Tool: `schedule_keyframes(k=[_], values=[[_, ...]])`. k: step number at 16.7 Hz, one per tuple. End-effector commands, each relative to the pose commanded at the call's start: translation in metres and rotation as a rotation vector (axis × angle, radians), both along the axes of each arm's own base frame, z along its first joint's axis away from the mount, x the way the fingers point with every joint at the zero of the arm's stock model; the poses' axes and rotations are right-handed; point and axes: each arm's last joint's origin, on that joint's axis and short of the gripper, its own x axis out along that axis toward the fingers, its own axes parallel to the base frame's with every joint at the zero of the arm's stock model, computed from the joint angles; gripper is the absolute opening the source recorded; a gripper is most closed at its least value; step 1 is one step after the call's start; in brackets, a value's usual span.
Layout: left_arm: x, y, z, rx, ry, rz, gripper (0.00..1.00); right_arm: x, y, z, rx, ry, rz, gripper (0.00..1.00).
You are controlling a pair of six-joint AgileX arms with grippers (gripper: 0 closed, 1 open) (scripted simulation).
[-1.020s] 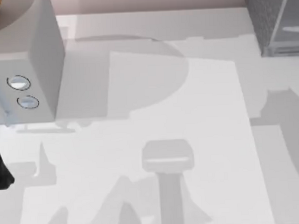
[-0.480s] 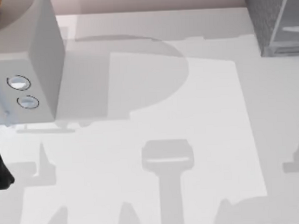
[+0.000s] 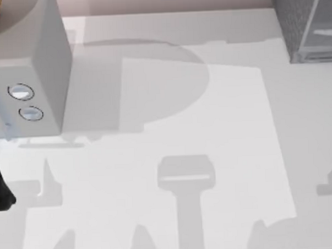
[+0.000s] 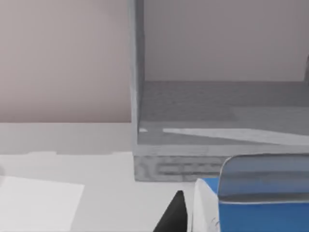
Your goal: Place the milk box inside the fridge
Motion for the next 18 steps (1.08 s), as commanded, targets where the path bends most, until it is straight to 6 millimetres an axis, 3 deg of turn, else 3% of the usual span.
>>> schedule_keyframes(k=[5, 9, 14, 18], values=[[0.000, 0.000, 0.000, 0.000, 0.000, 0.000, 1.00, 0.007, -0.001, 0.028, -0.002, -0.037, 0.016, 0.00], [0.000, 0.000, 0.000, 0.000, 0.000, 0.000, 1.00, 0.033, -0.005, 0.067, -0.008, -0.065, 0.018, 0.00], [0.000, 0.000, 0.000, 0.000, 0.000, 0.000, 1.00, 0.109, -0.022, 0.097, -0.015, -0.065, 0.003, 0.00], [0.000, 0.000, 0.000, 0.000, 0.000, 0.000, 1.00, 0.187, -0.047, 0.081, -0.013, -0.041, -0.009, 0.00]])
